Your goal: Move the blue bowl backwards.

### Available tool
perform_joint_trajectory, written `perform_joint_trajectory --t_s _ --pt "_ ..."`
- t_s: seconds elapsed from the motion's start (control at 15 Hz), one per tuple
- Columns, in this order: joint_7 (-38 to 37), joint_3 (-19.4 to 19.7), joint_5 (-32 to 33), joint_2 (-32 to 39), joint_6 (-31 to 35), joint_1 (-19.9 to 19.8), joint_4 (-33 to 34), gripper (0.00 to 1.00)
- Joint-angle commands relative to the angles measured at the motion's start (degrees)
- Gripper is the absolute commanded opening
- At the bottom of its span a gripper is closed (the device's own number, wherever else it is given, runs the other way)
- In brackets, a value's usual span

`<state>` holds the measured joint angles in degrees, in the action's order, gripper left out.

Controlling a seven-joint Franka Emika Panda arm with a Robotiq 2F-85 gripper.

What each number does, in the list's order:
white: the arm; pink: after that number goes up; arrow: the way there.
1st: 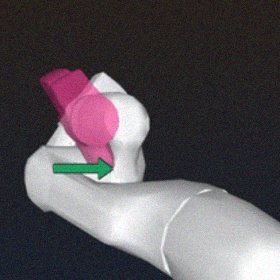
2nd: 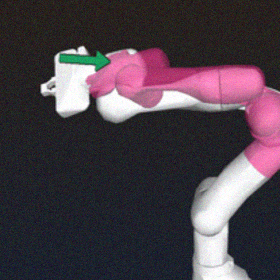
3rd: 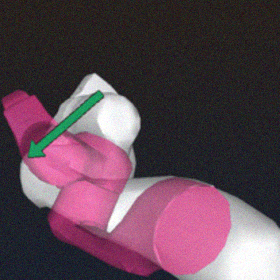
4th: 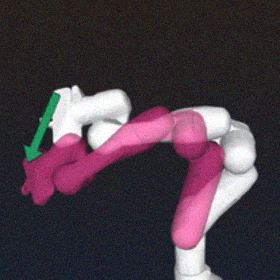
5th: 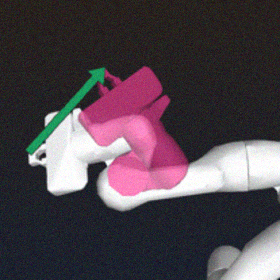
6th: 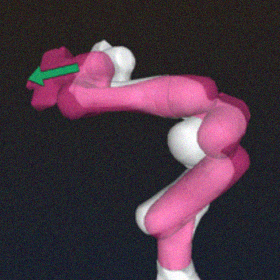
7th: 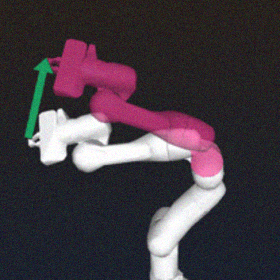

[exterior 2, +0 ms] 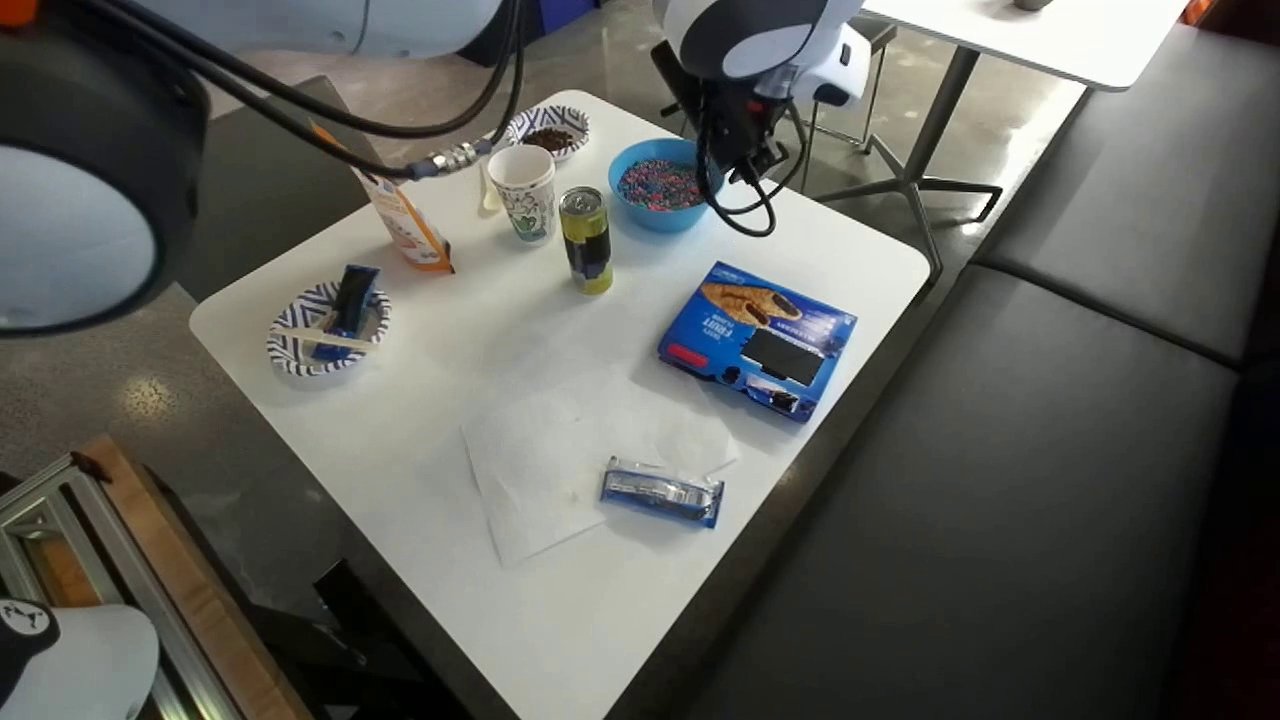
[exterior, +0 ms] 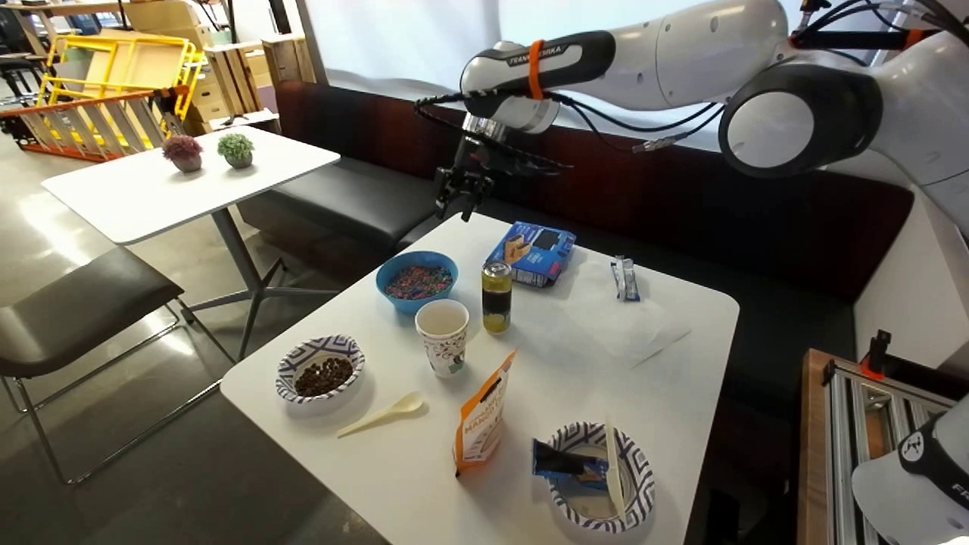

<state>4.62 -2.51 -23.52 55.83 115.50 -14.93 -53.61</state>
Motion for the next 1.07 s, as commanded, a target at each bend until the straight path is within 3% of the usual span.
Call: perform_joint_trajectory --t_s 0.0,0.33,0.53,0.67,0.73,0.8,1.0 --pt "1.28 3.1 3.9 -11.59 0.11 1.66 -12.7 1.0" --pt "0.63 8.75 14.52 -21.26 9.62 8.12 -23.74 1.0" --pt "1.24 8.41 22.25 -27.02 14.82 9.88 -30.75 1.0" --pt "5.12 5.33 20.7 -31.39 14.34 8.51 -35.64 1.0" --pt "10.55 2.51 17.08 -33.38 16.04 6.69 -38.12 1.0" --pt "4.6 5.07 19.84 -26.98 13.06 8.13 -29.16 1.0" --pt "8.35 3.34 18.56 -31.42 13.63 7.61 -34.15 1.0"
